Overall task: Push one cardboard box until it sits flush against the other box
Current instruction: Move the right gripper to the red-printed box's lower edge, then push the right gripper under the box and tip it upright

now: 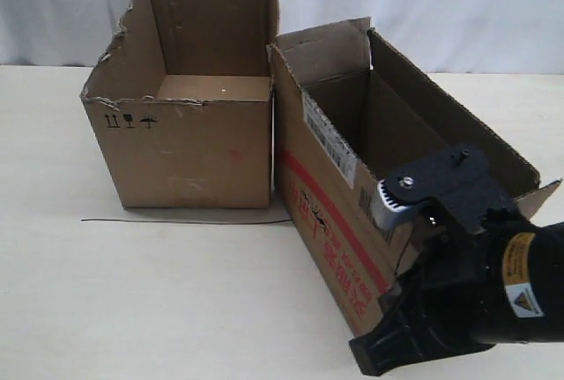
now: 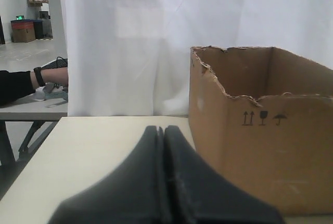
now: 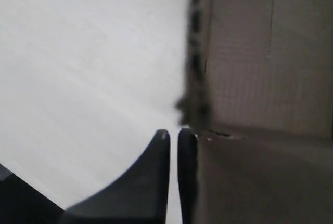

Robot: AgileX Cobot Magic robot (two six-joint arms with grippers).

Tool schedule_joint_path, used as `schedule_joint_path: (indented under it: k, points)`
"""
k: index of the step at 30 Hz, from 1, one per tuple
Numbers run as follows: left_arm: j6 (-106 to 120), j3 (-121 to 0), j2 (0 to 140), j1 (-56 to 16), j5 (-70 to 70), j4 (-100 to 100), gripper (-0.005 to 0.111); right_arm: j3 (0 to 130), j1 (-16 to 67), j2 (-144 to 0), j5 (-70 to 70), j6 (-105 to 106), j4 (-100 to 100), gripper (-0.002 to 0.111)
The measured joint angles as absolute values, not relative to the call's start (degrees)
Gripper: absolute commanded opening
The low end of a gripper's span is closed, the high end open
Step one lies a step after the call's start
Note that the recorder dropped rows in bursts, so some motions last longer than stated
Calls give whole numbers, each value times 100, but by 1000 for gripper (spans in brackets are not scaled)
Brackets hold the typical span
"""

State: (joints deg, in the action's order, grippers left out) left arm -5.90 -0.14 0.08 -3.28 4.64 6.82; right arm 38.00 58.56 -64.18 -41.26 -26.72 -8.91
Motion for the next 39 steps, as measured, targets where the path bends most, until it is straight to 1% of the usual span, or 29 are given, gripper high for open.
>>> schedule_joint_path:
  k: [5,15,20,22,25,28,30,34,39]
  points:
    - [-590,-14,8,-328,464,682,0,3824,5866,-6851,-3442,-2672,-911,5]
    - [-590,-14,8,-328,464,682,0,4274,5866,-7138,-3177,-2672,-1079,5]
    - [-590,-14,8,-328,464,682,0,4675,5866,-7051,-3657,-2633,-1047,5]
    - [-590,-14,8,-328,464,682,0,4809,5866,-6913,-3934,-2330,-636,5]
    - [-590,-14,8,-328,464,682,0,4893,5866,-6650,-4606,-1734,197,5]
    - [-590,-14,8,-328,464,682,0,4893,5866,-6523,-5331,-1506,374,5]
    - [-590,-14,8,-328,464,682,0,4893,5866,-6471,-5503,-1470,374,5]
    - [-590,-14,8,-328,464,682,0,4611,5866,-6458,-5143,-1526,222,5]
    - [-590,-14,8,-328,464,682,0,4030,5866,-6598,-4104,-1892,-124,5]
